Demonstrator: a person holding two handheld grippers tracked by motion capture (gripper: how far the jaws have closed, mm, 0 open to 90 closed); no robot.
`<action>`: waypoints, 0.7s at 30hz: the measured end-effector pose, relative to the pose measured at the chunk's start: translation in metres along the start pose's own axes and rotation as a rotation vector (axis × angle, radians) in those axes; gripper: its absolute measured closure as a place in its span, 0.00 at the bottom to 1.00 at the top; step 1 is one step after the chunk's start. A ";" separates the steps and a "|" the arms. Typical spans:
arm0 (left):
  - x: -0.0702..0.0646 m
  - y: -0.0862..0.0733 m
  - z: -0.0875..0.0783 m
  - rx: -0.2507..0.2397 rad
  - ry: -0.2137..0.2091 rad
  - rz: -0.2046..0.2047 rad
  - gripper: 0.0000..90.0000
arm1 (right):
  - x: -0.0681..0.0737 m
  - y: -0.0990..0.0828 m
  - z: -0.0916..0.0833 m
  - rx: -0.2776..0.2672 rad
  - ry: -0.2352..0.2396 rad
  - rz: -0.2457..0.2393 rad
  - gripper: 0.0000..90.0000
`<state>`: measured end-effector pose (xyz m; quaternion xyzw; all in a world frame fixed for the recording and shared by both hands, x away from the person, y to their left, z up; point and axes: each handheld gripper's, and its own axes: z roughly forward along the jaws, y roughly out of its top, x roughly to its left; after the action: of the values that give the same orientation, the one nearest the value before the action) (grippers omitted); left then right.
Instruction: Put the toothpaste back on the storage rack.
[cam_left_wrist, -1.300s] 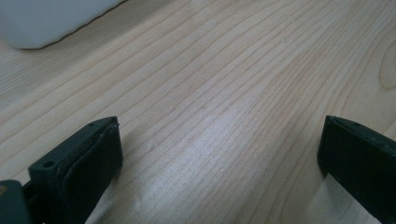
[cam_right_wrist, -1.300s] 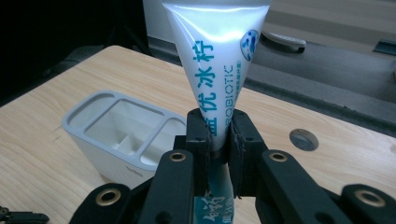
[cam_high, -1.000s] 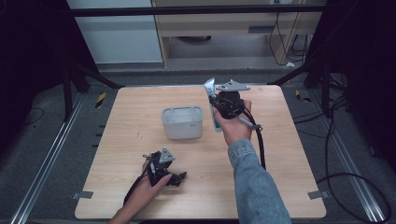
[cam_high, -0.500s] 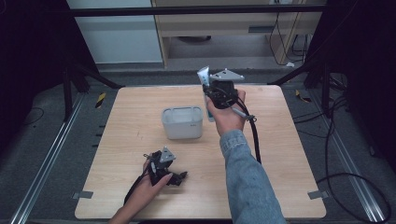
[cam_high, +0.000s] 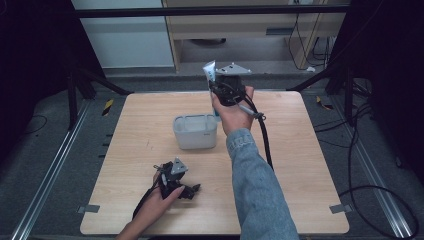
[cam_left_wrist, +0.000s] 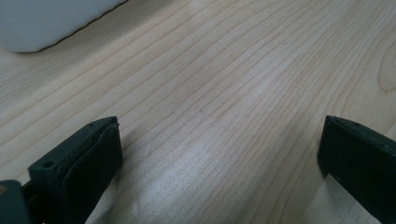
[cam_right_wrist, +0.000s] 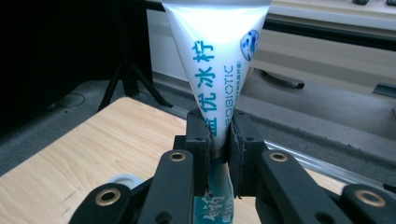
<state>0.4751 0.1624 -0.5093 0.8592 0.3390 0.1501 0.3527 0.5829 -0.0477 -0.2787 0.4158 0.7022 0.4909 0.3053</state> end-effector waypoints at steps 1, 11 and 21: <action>0.000 0.000 0.000 0.000 0.000 -0.001 0.00 | 0.000 0.002 0.000 -0.004 0.002 0.004 0.89; 0.000 0.001 0.000 0.002 0.001 0.001 0.00 | 0.004 0.017 0.005 -0.024 -0.001 -0.002 0.89; 0.000 0.001 0.000 0.004 0.000 0.003 0.00 | 0.015 0.019 0.016 -0.014 0.001 -0.027 0.89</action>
<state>0.4755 0.1620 -0.5091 0.8604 0.3380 0.1501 0.3506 0.5948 -0.0239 -0.2664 0.4037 0.7046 0.4916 0.3143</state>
